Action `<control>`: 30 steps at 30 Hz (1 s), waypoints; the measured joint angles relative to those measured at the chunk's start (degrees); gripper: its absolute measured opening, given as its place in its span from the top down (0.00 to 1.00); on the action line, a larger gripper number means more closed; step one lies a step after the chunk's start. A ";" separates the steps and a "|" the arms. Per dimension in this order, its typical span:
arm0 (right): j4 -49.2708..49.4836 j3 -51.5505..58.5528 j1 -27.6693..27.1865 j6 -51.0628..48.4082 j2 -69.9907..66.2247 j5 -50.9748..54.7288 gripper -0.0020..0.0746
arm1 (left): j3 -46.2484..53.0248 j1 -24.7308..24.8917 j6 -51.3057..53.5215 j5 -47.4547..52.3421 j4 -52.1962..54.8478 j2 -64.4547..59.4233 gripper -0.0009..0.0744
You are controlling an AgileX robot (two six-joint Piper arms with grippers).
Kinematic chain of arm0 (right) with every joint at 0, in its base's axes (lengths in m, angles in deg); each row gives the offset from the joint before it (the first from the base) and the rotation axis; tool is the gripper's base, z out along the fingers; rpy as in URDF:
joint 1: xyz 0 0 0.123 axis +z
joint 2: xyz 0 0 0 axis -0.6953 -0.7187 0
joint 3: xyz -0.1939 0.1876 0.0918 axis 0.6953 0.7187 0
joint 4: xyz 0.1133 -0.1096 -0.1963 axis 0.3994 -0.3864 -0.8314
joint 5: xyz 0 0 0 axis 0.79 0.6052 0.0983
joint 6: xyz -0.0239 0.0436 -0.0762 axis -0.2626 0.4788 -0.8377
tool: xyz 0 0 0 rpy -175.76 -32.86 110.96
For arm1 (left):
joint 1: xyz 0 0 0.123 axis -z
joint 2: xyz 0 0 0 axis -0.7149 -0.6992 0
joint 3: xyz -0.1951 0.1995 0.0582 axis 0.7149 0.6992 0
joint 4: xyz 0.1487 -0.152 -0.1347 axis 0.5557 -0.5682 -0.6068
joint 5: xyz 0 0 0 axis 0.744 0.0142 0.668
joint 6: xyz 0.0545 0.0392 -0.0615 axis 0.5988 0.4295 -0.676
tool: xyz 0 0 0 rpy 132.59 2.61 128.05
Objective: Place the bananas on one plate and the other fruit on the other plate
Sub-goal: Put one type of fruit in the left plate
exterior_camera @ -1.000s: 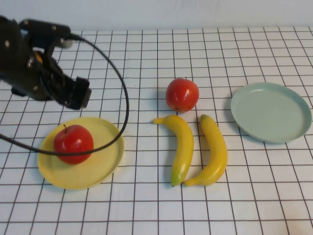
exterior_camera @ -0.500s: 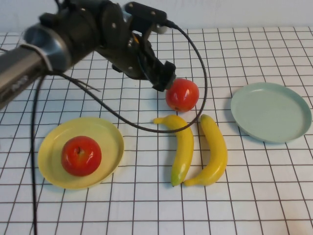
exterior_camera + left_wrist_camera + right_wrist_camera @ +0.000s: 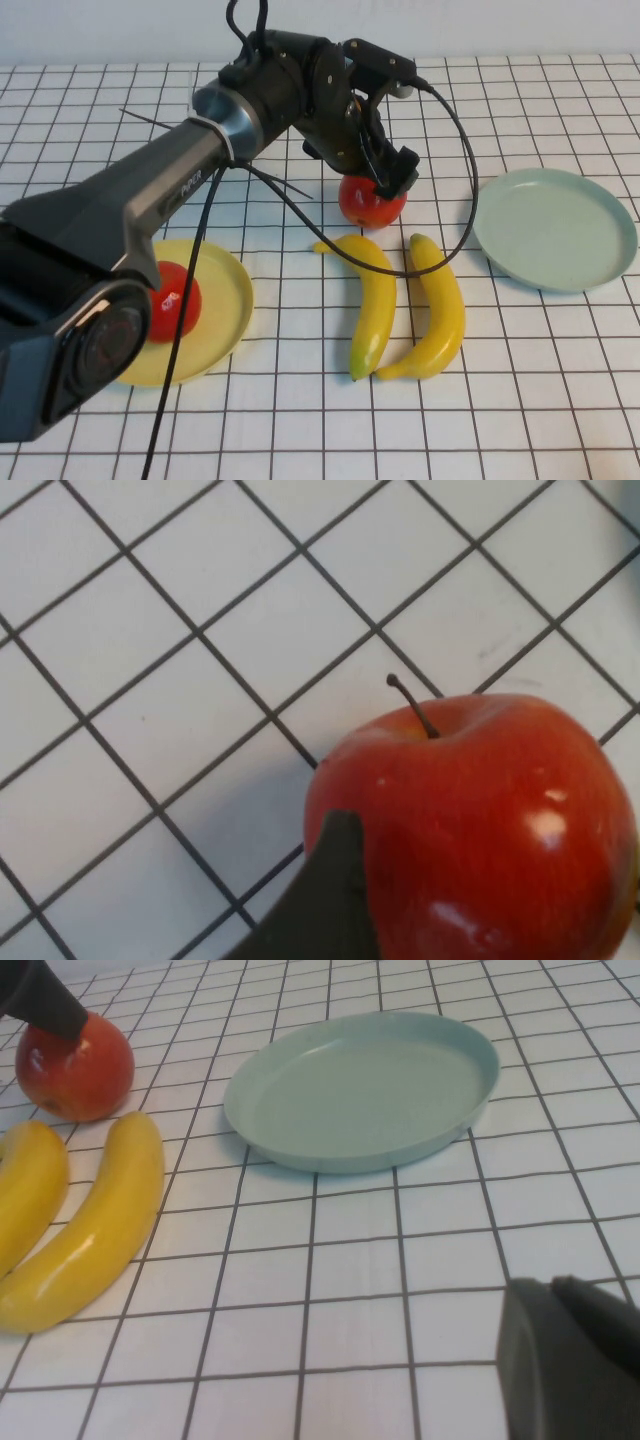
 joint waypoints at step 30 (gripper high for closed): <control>0.00 0.00 0.00 0.00 0.00 0.00 0.99 | -4.56 0.00 0.00 10.12 1.28 -1.20 0.22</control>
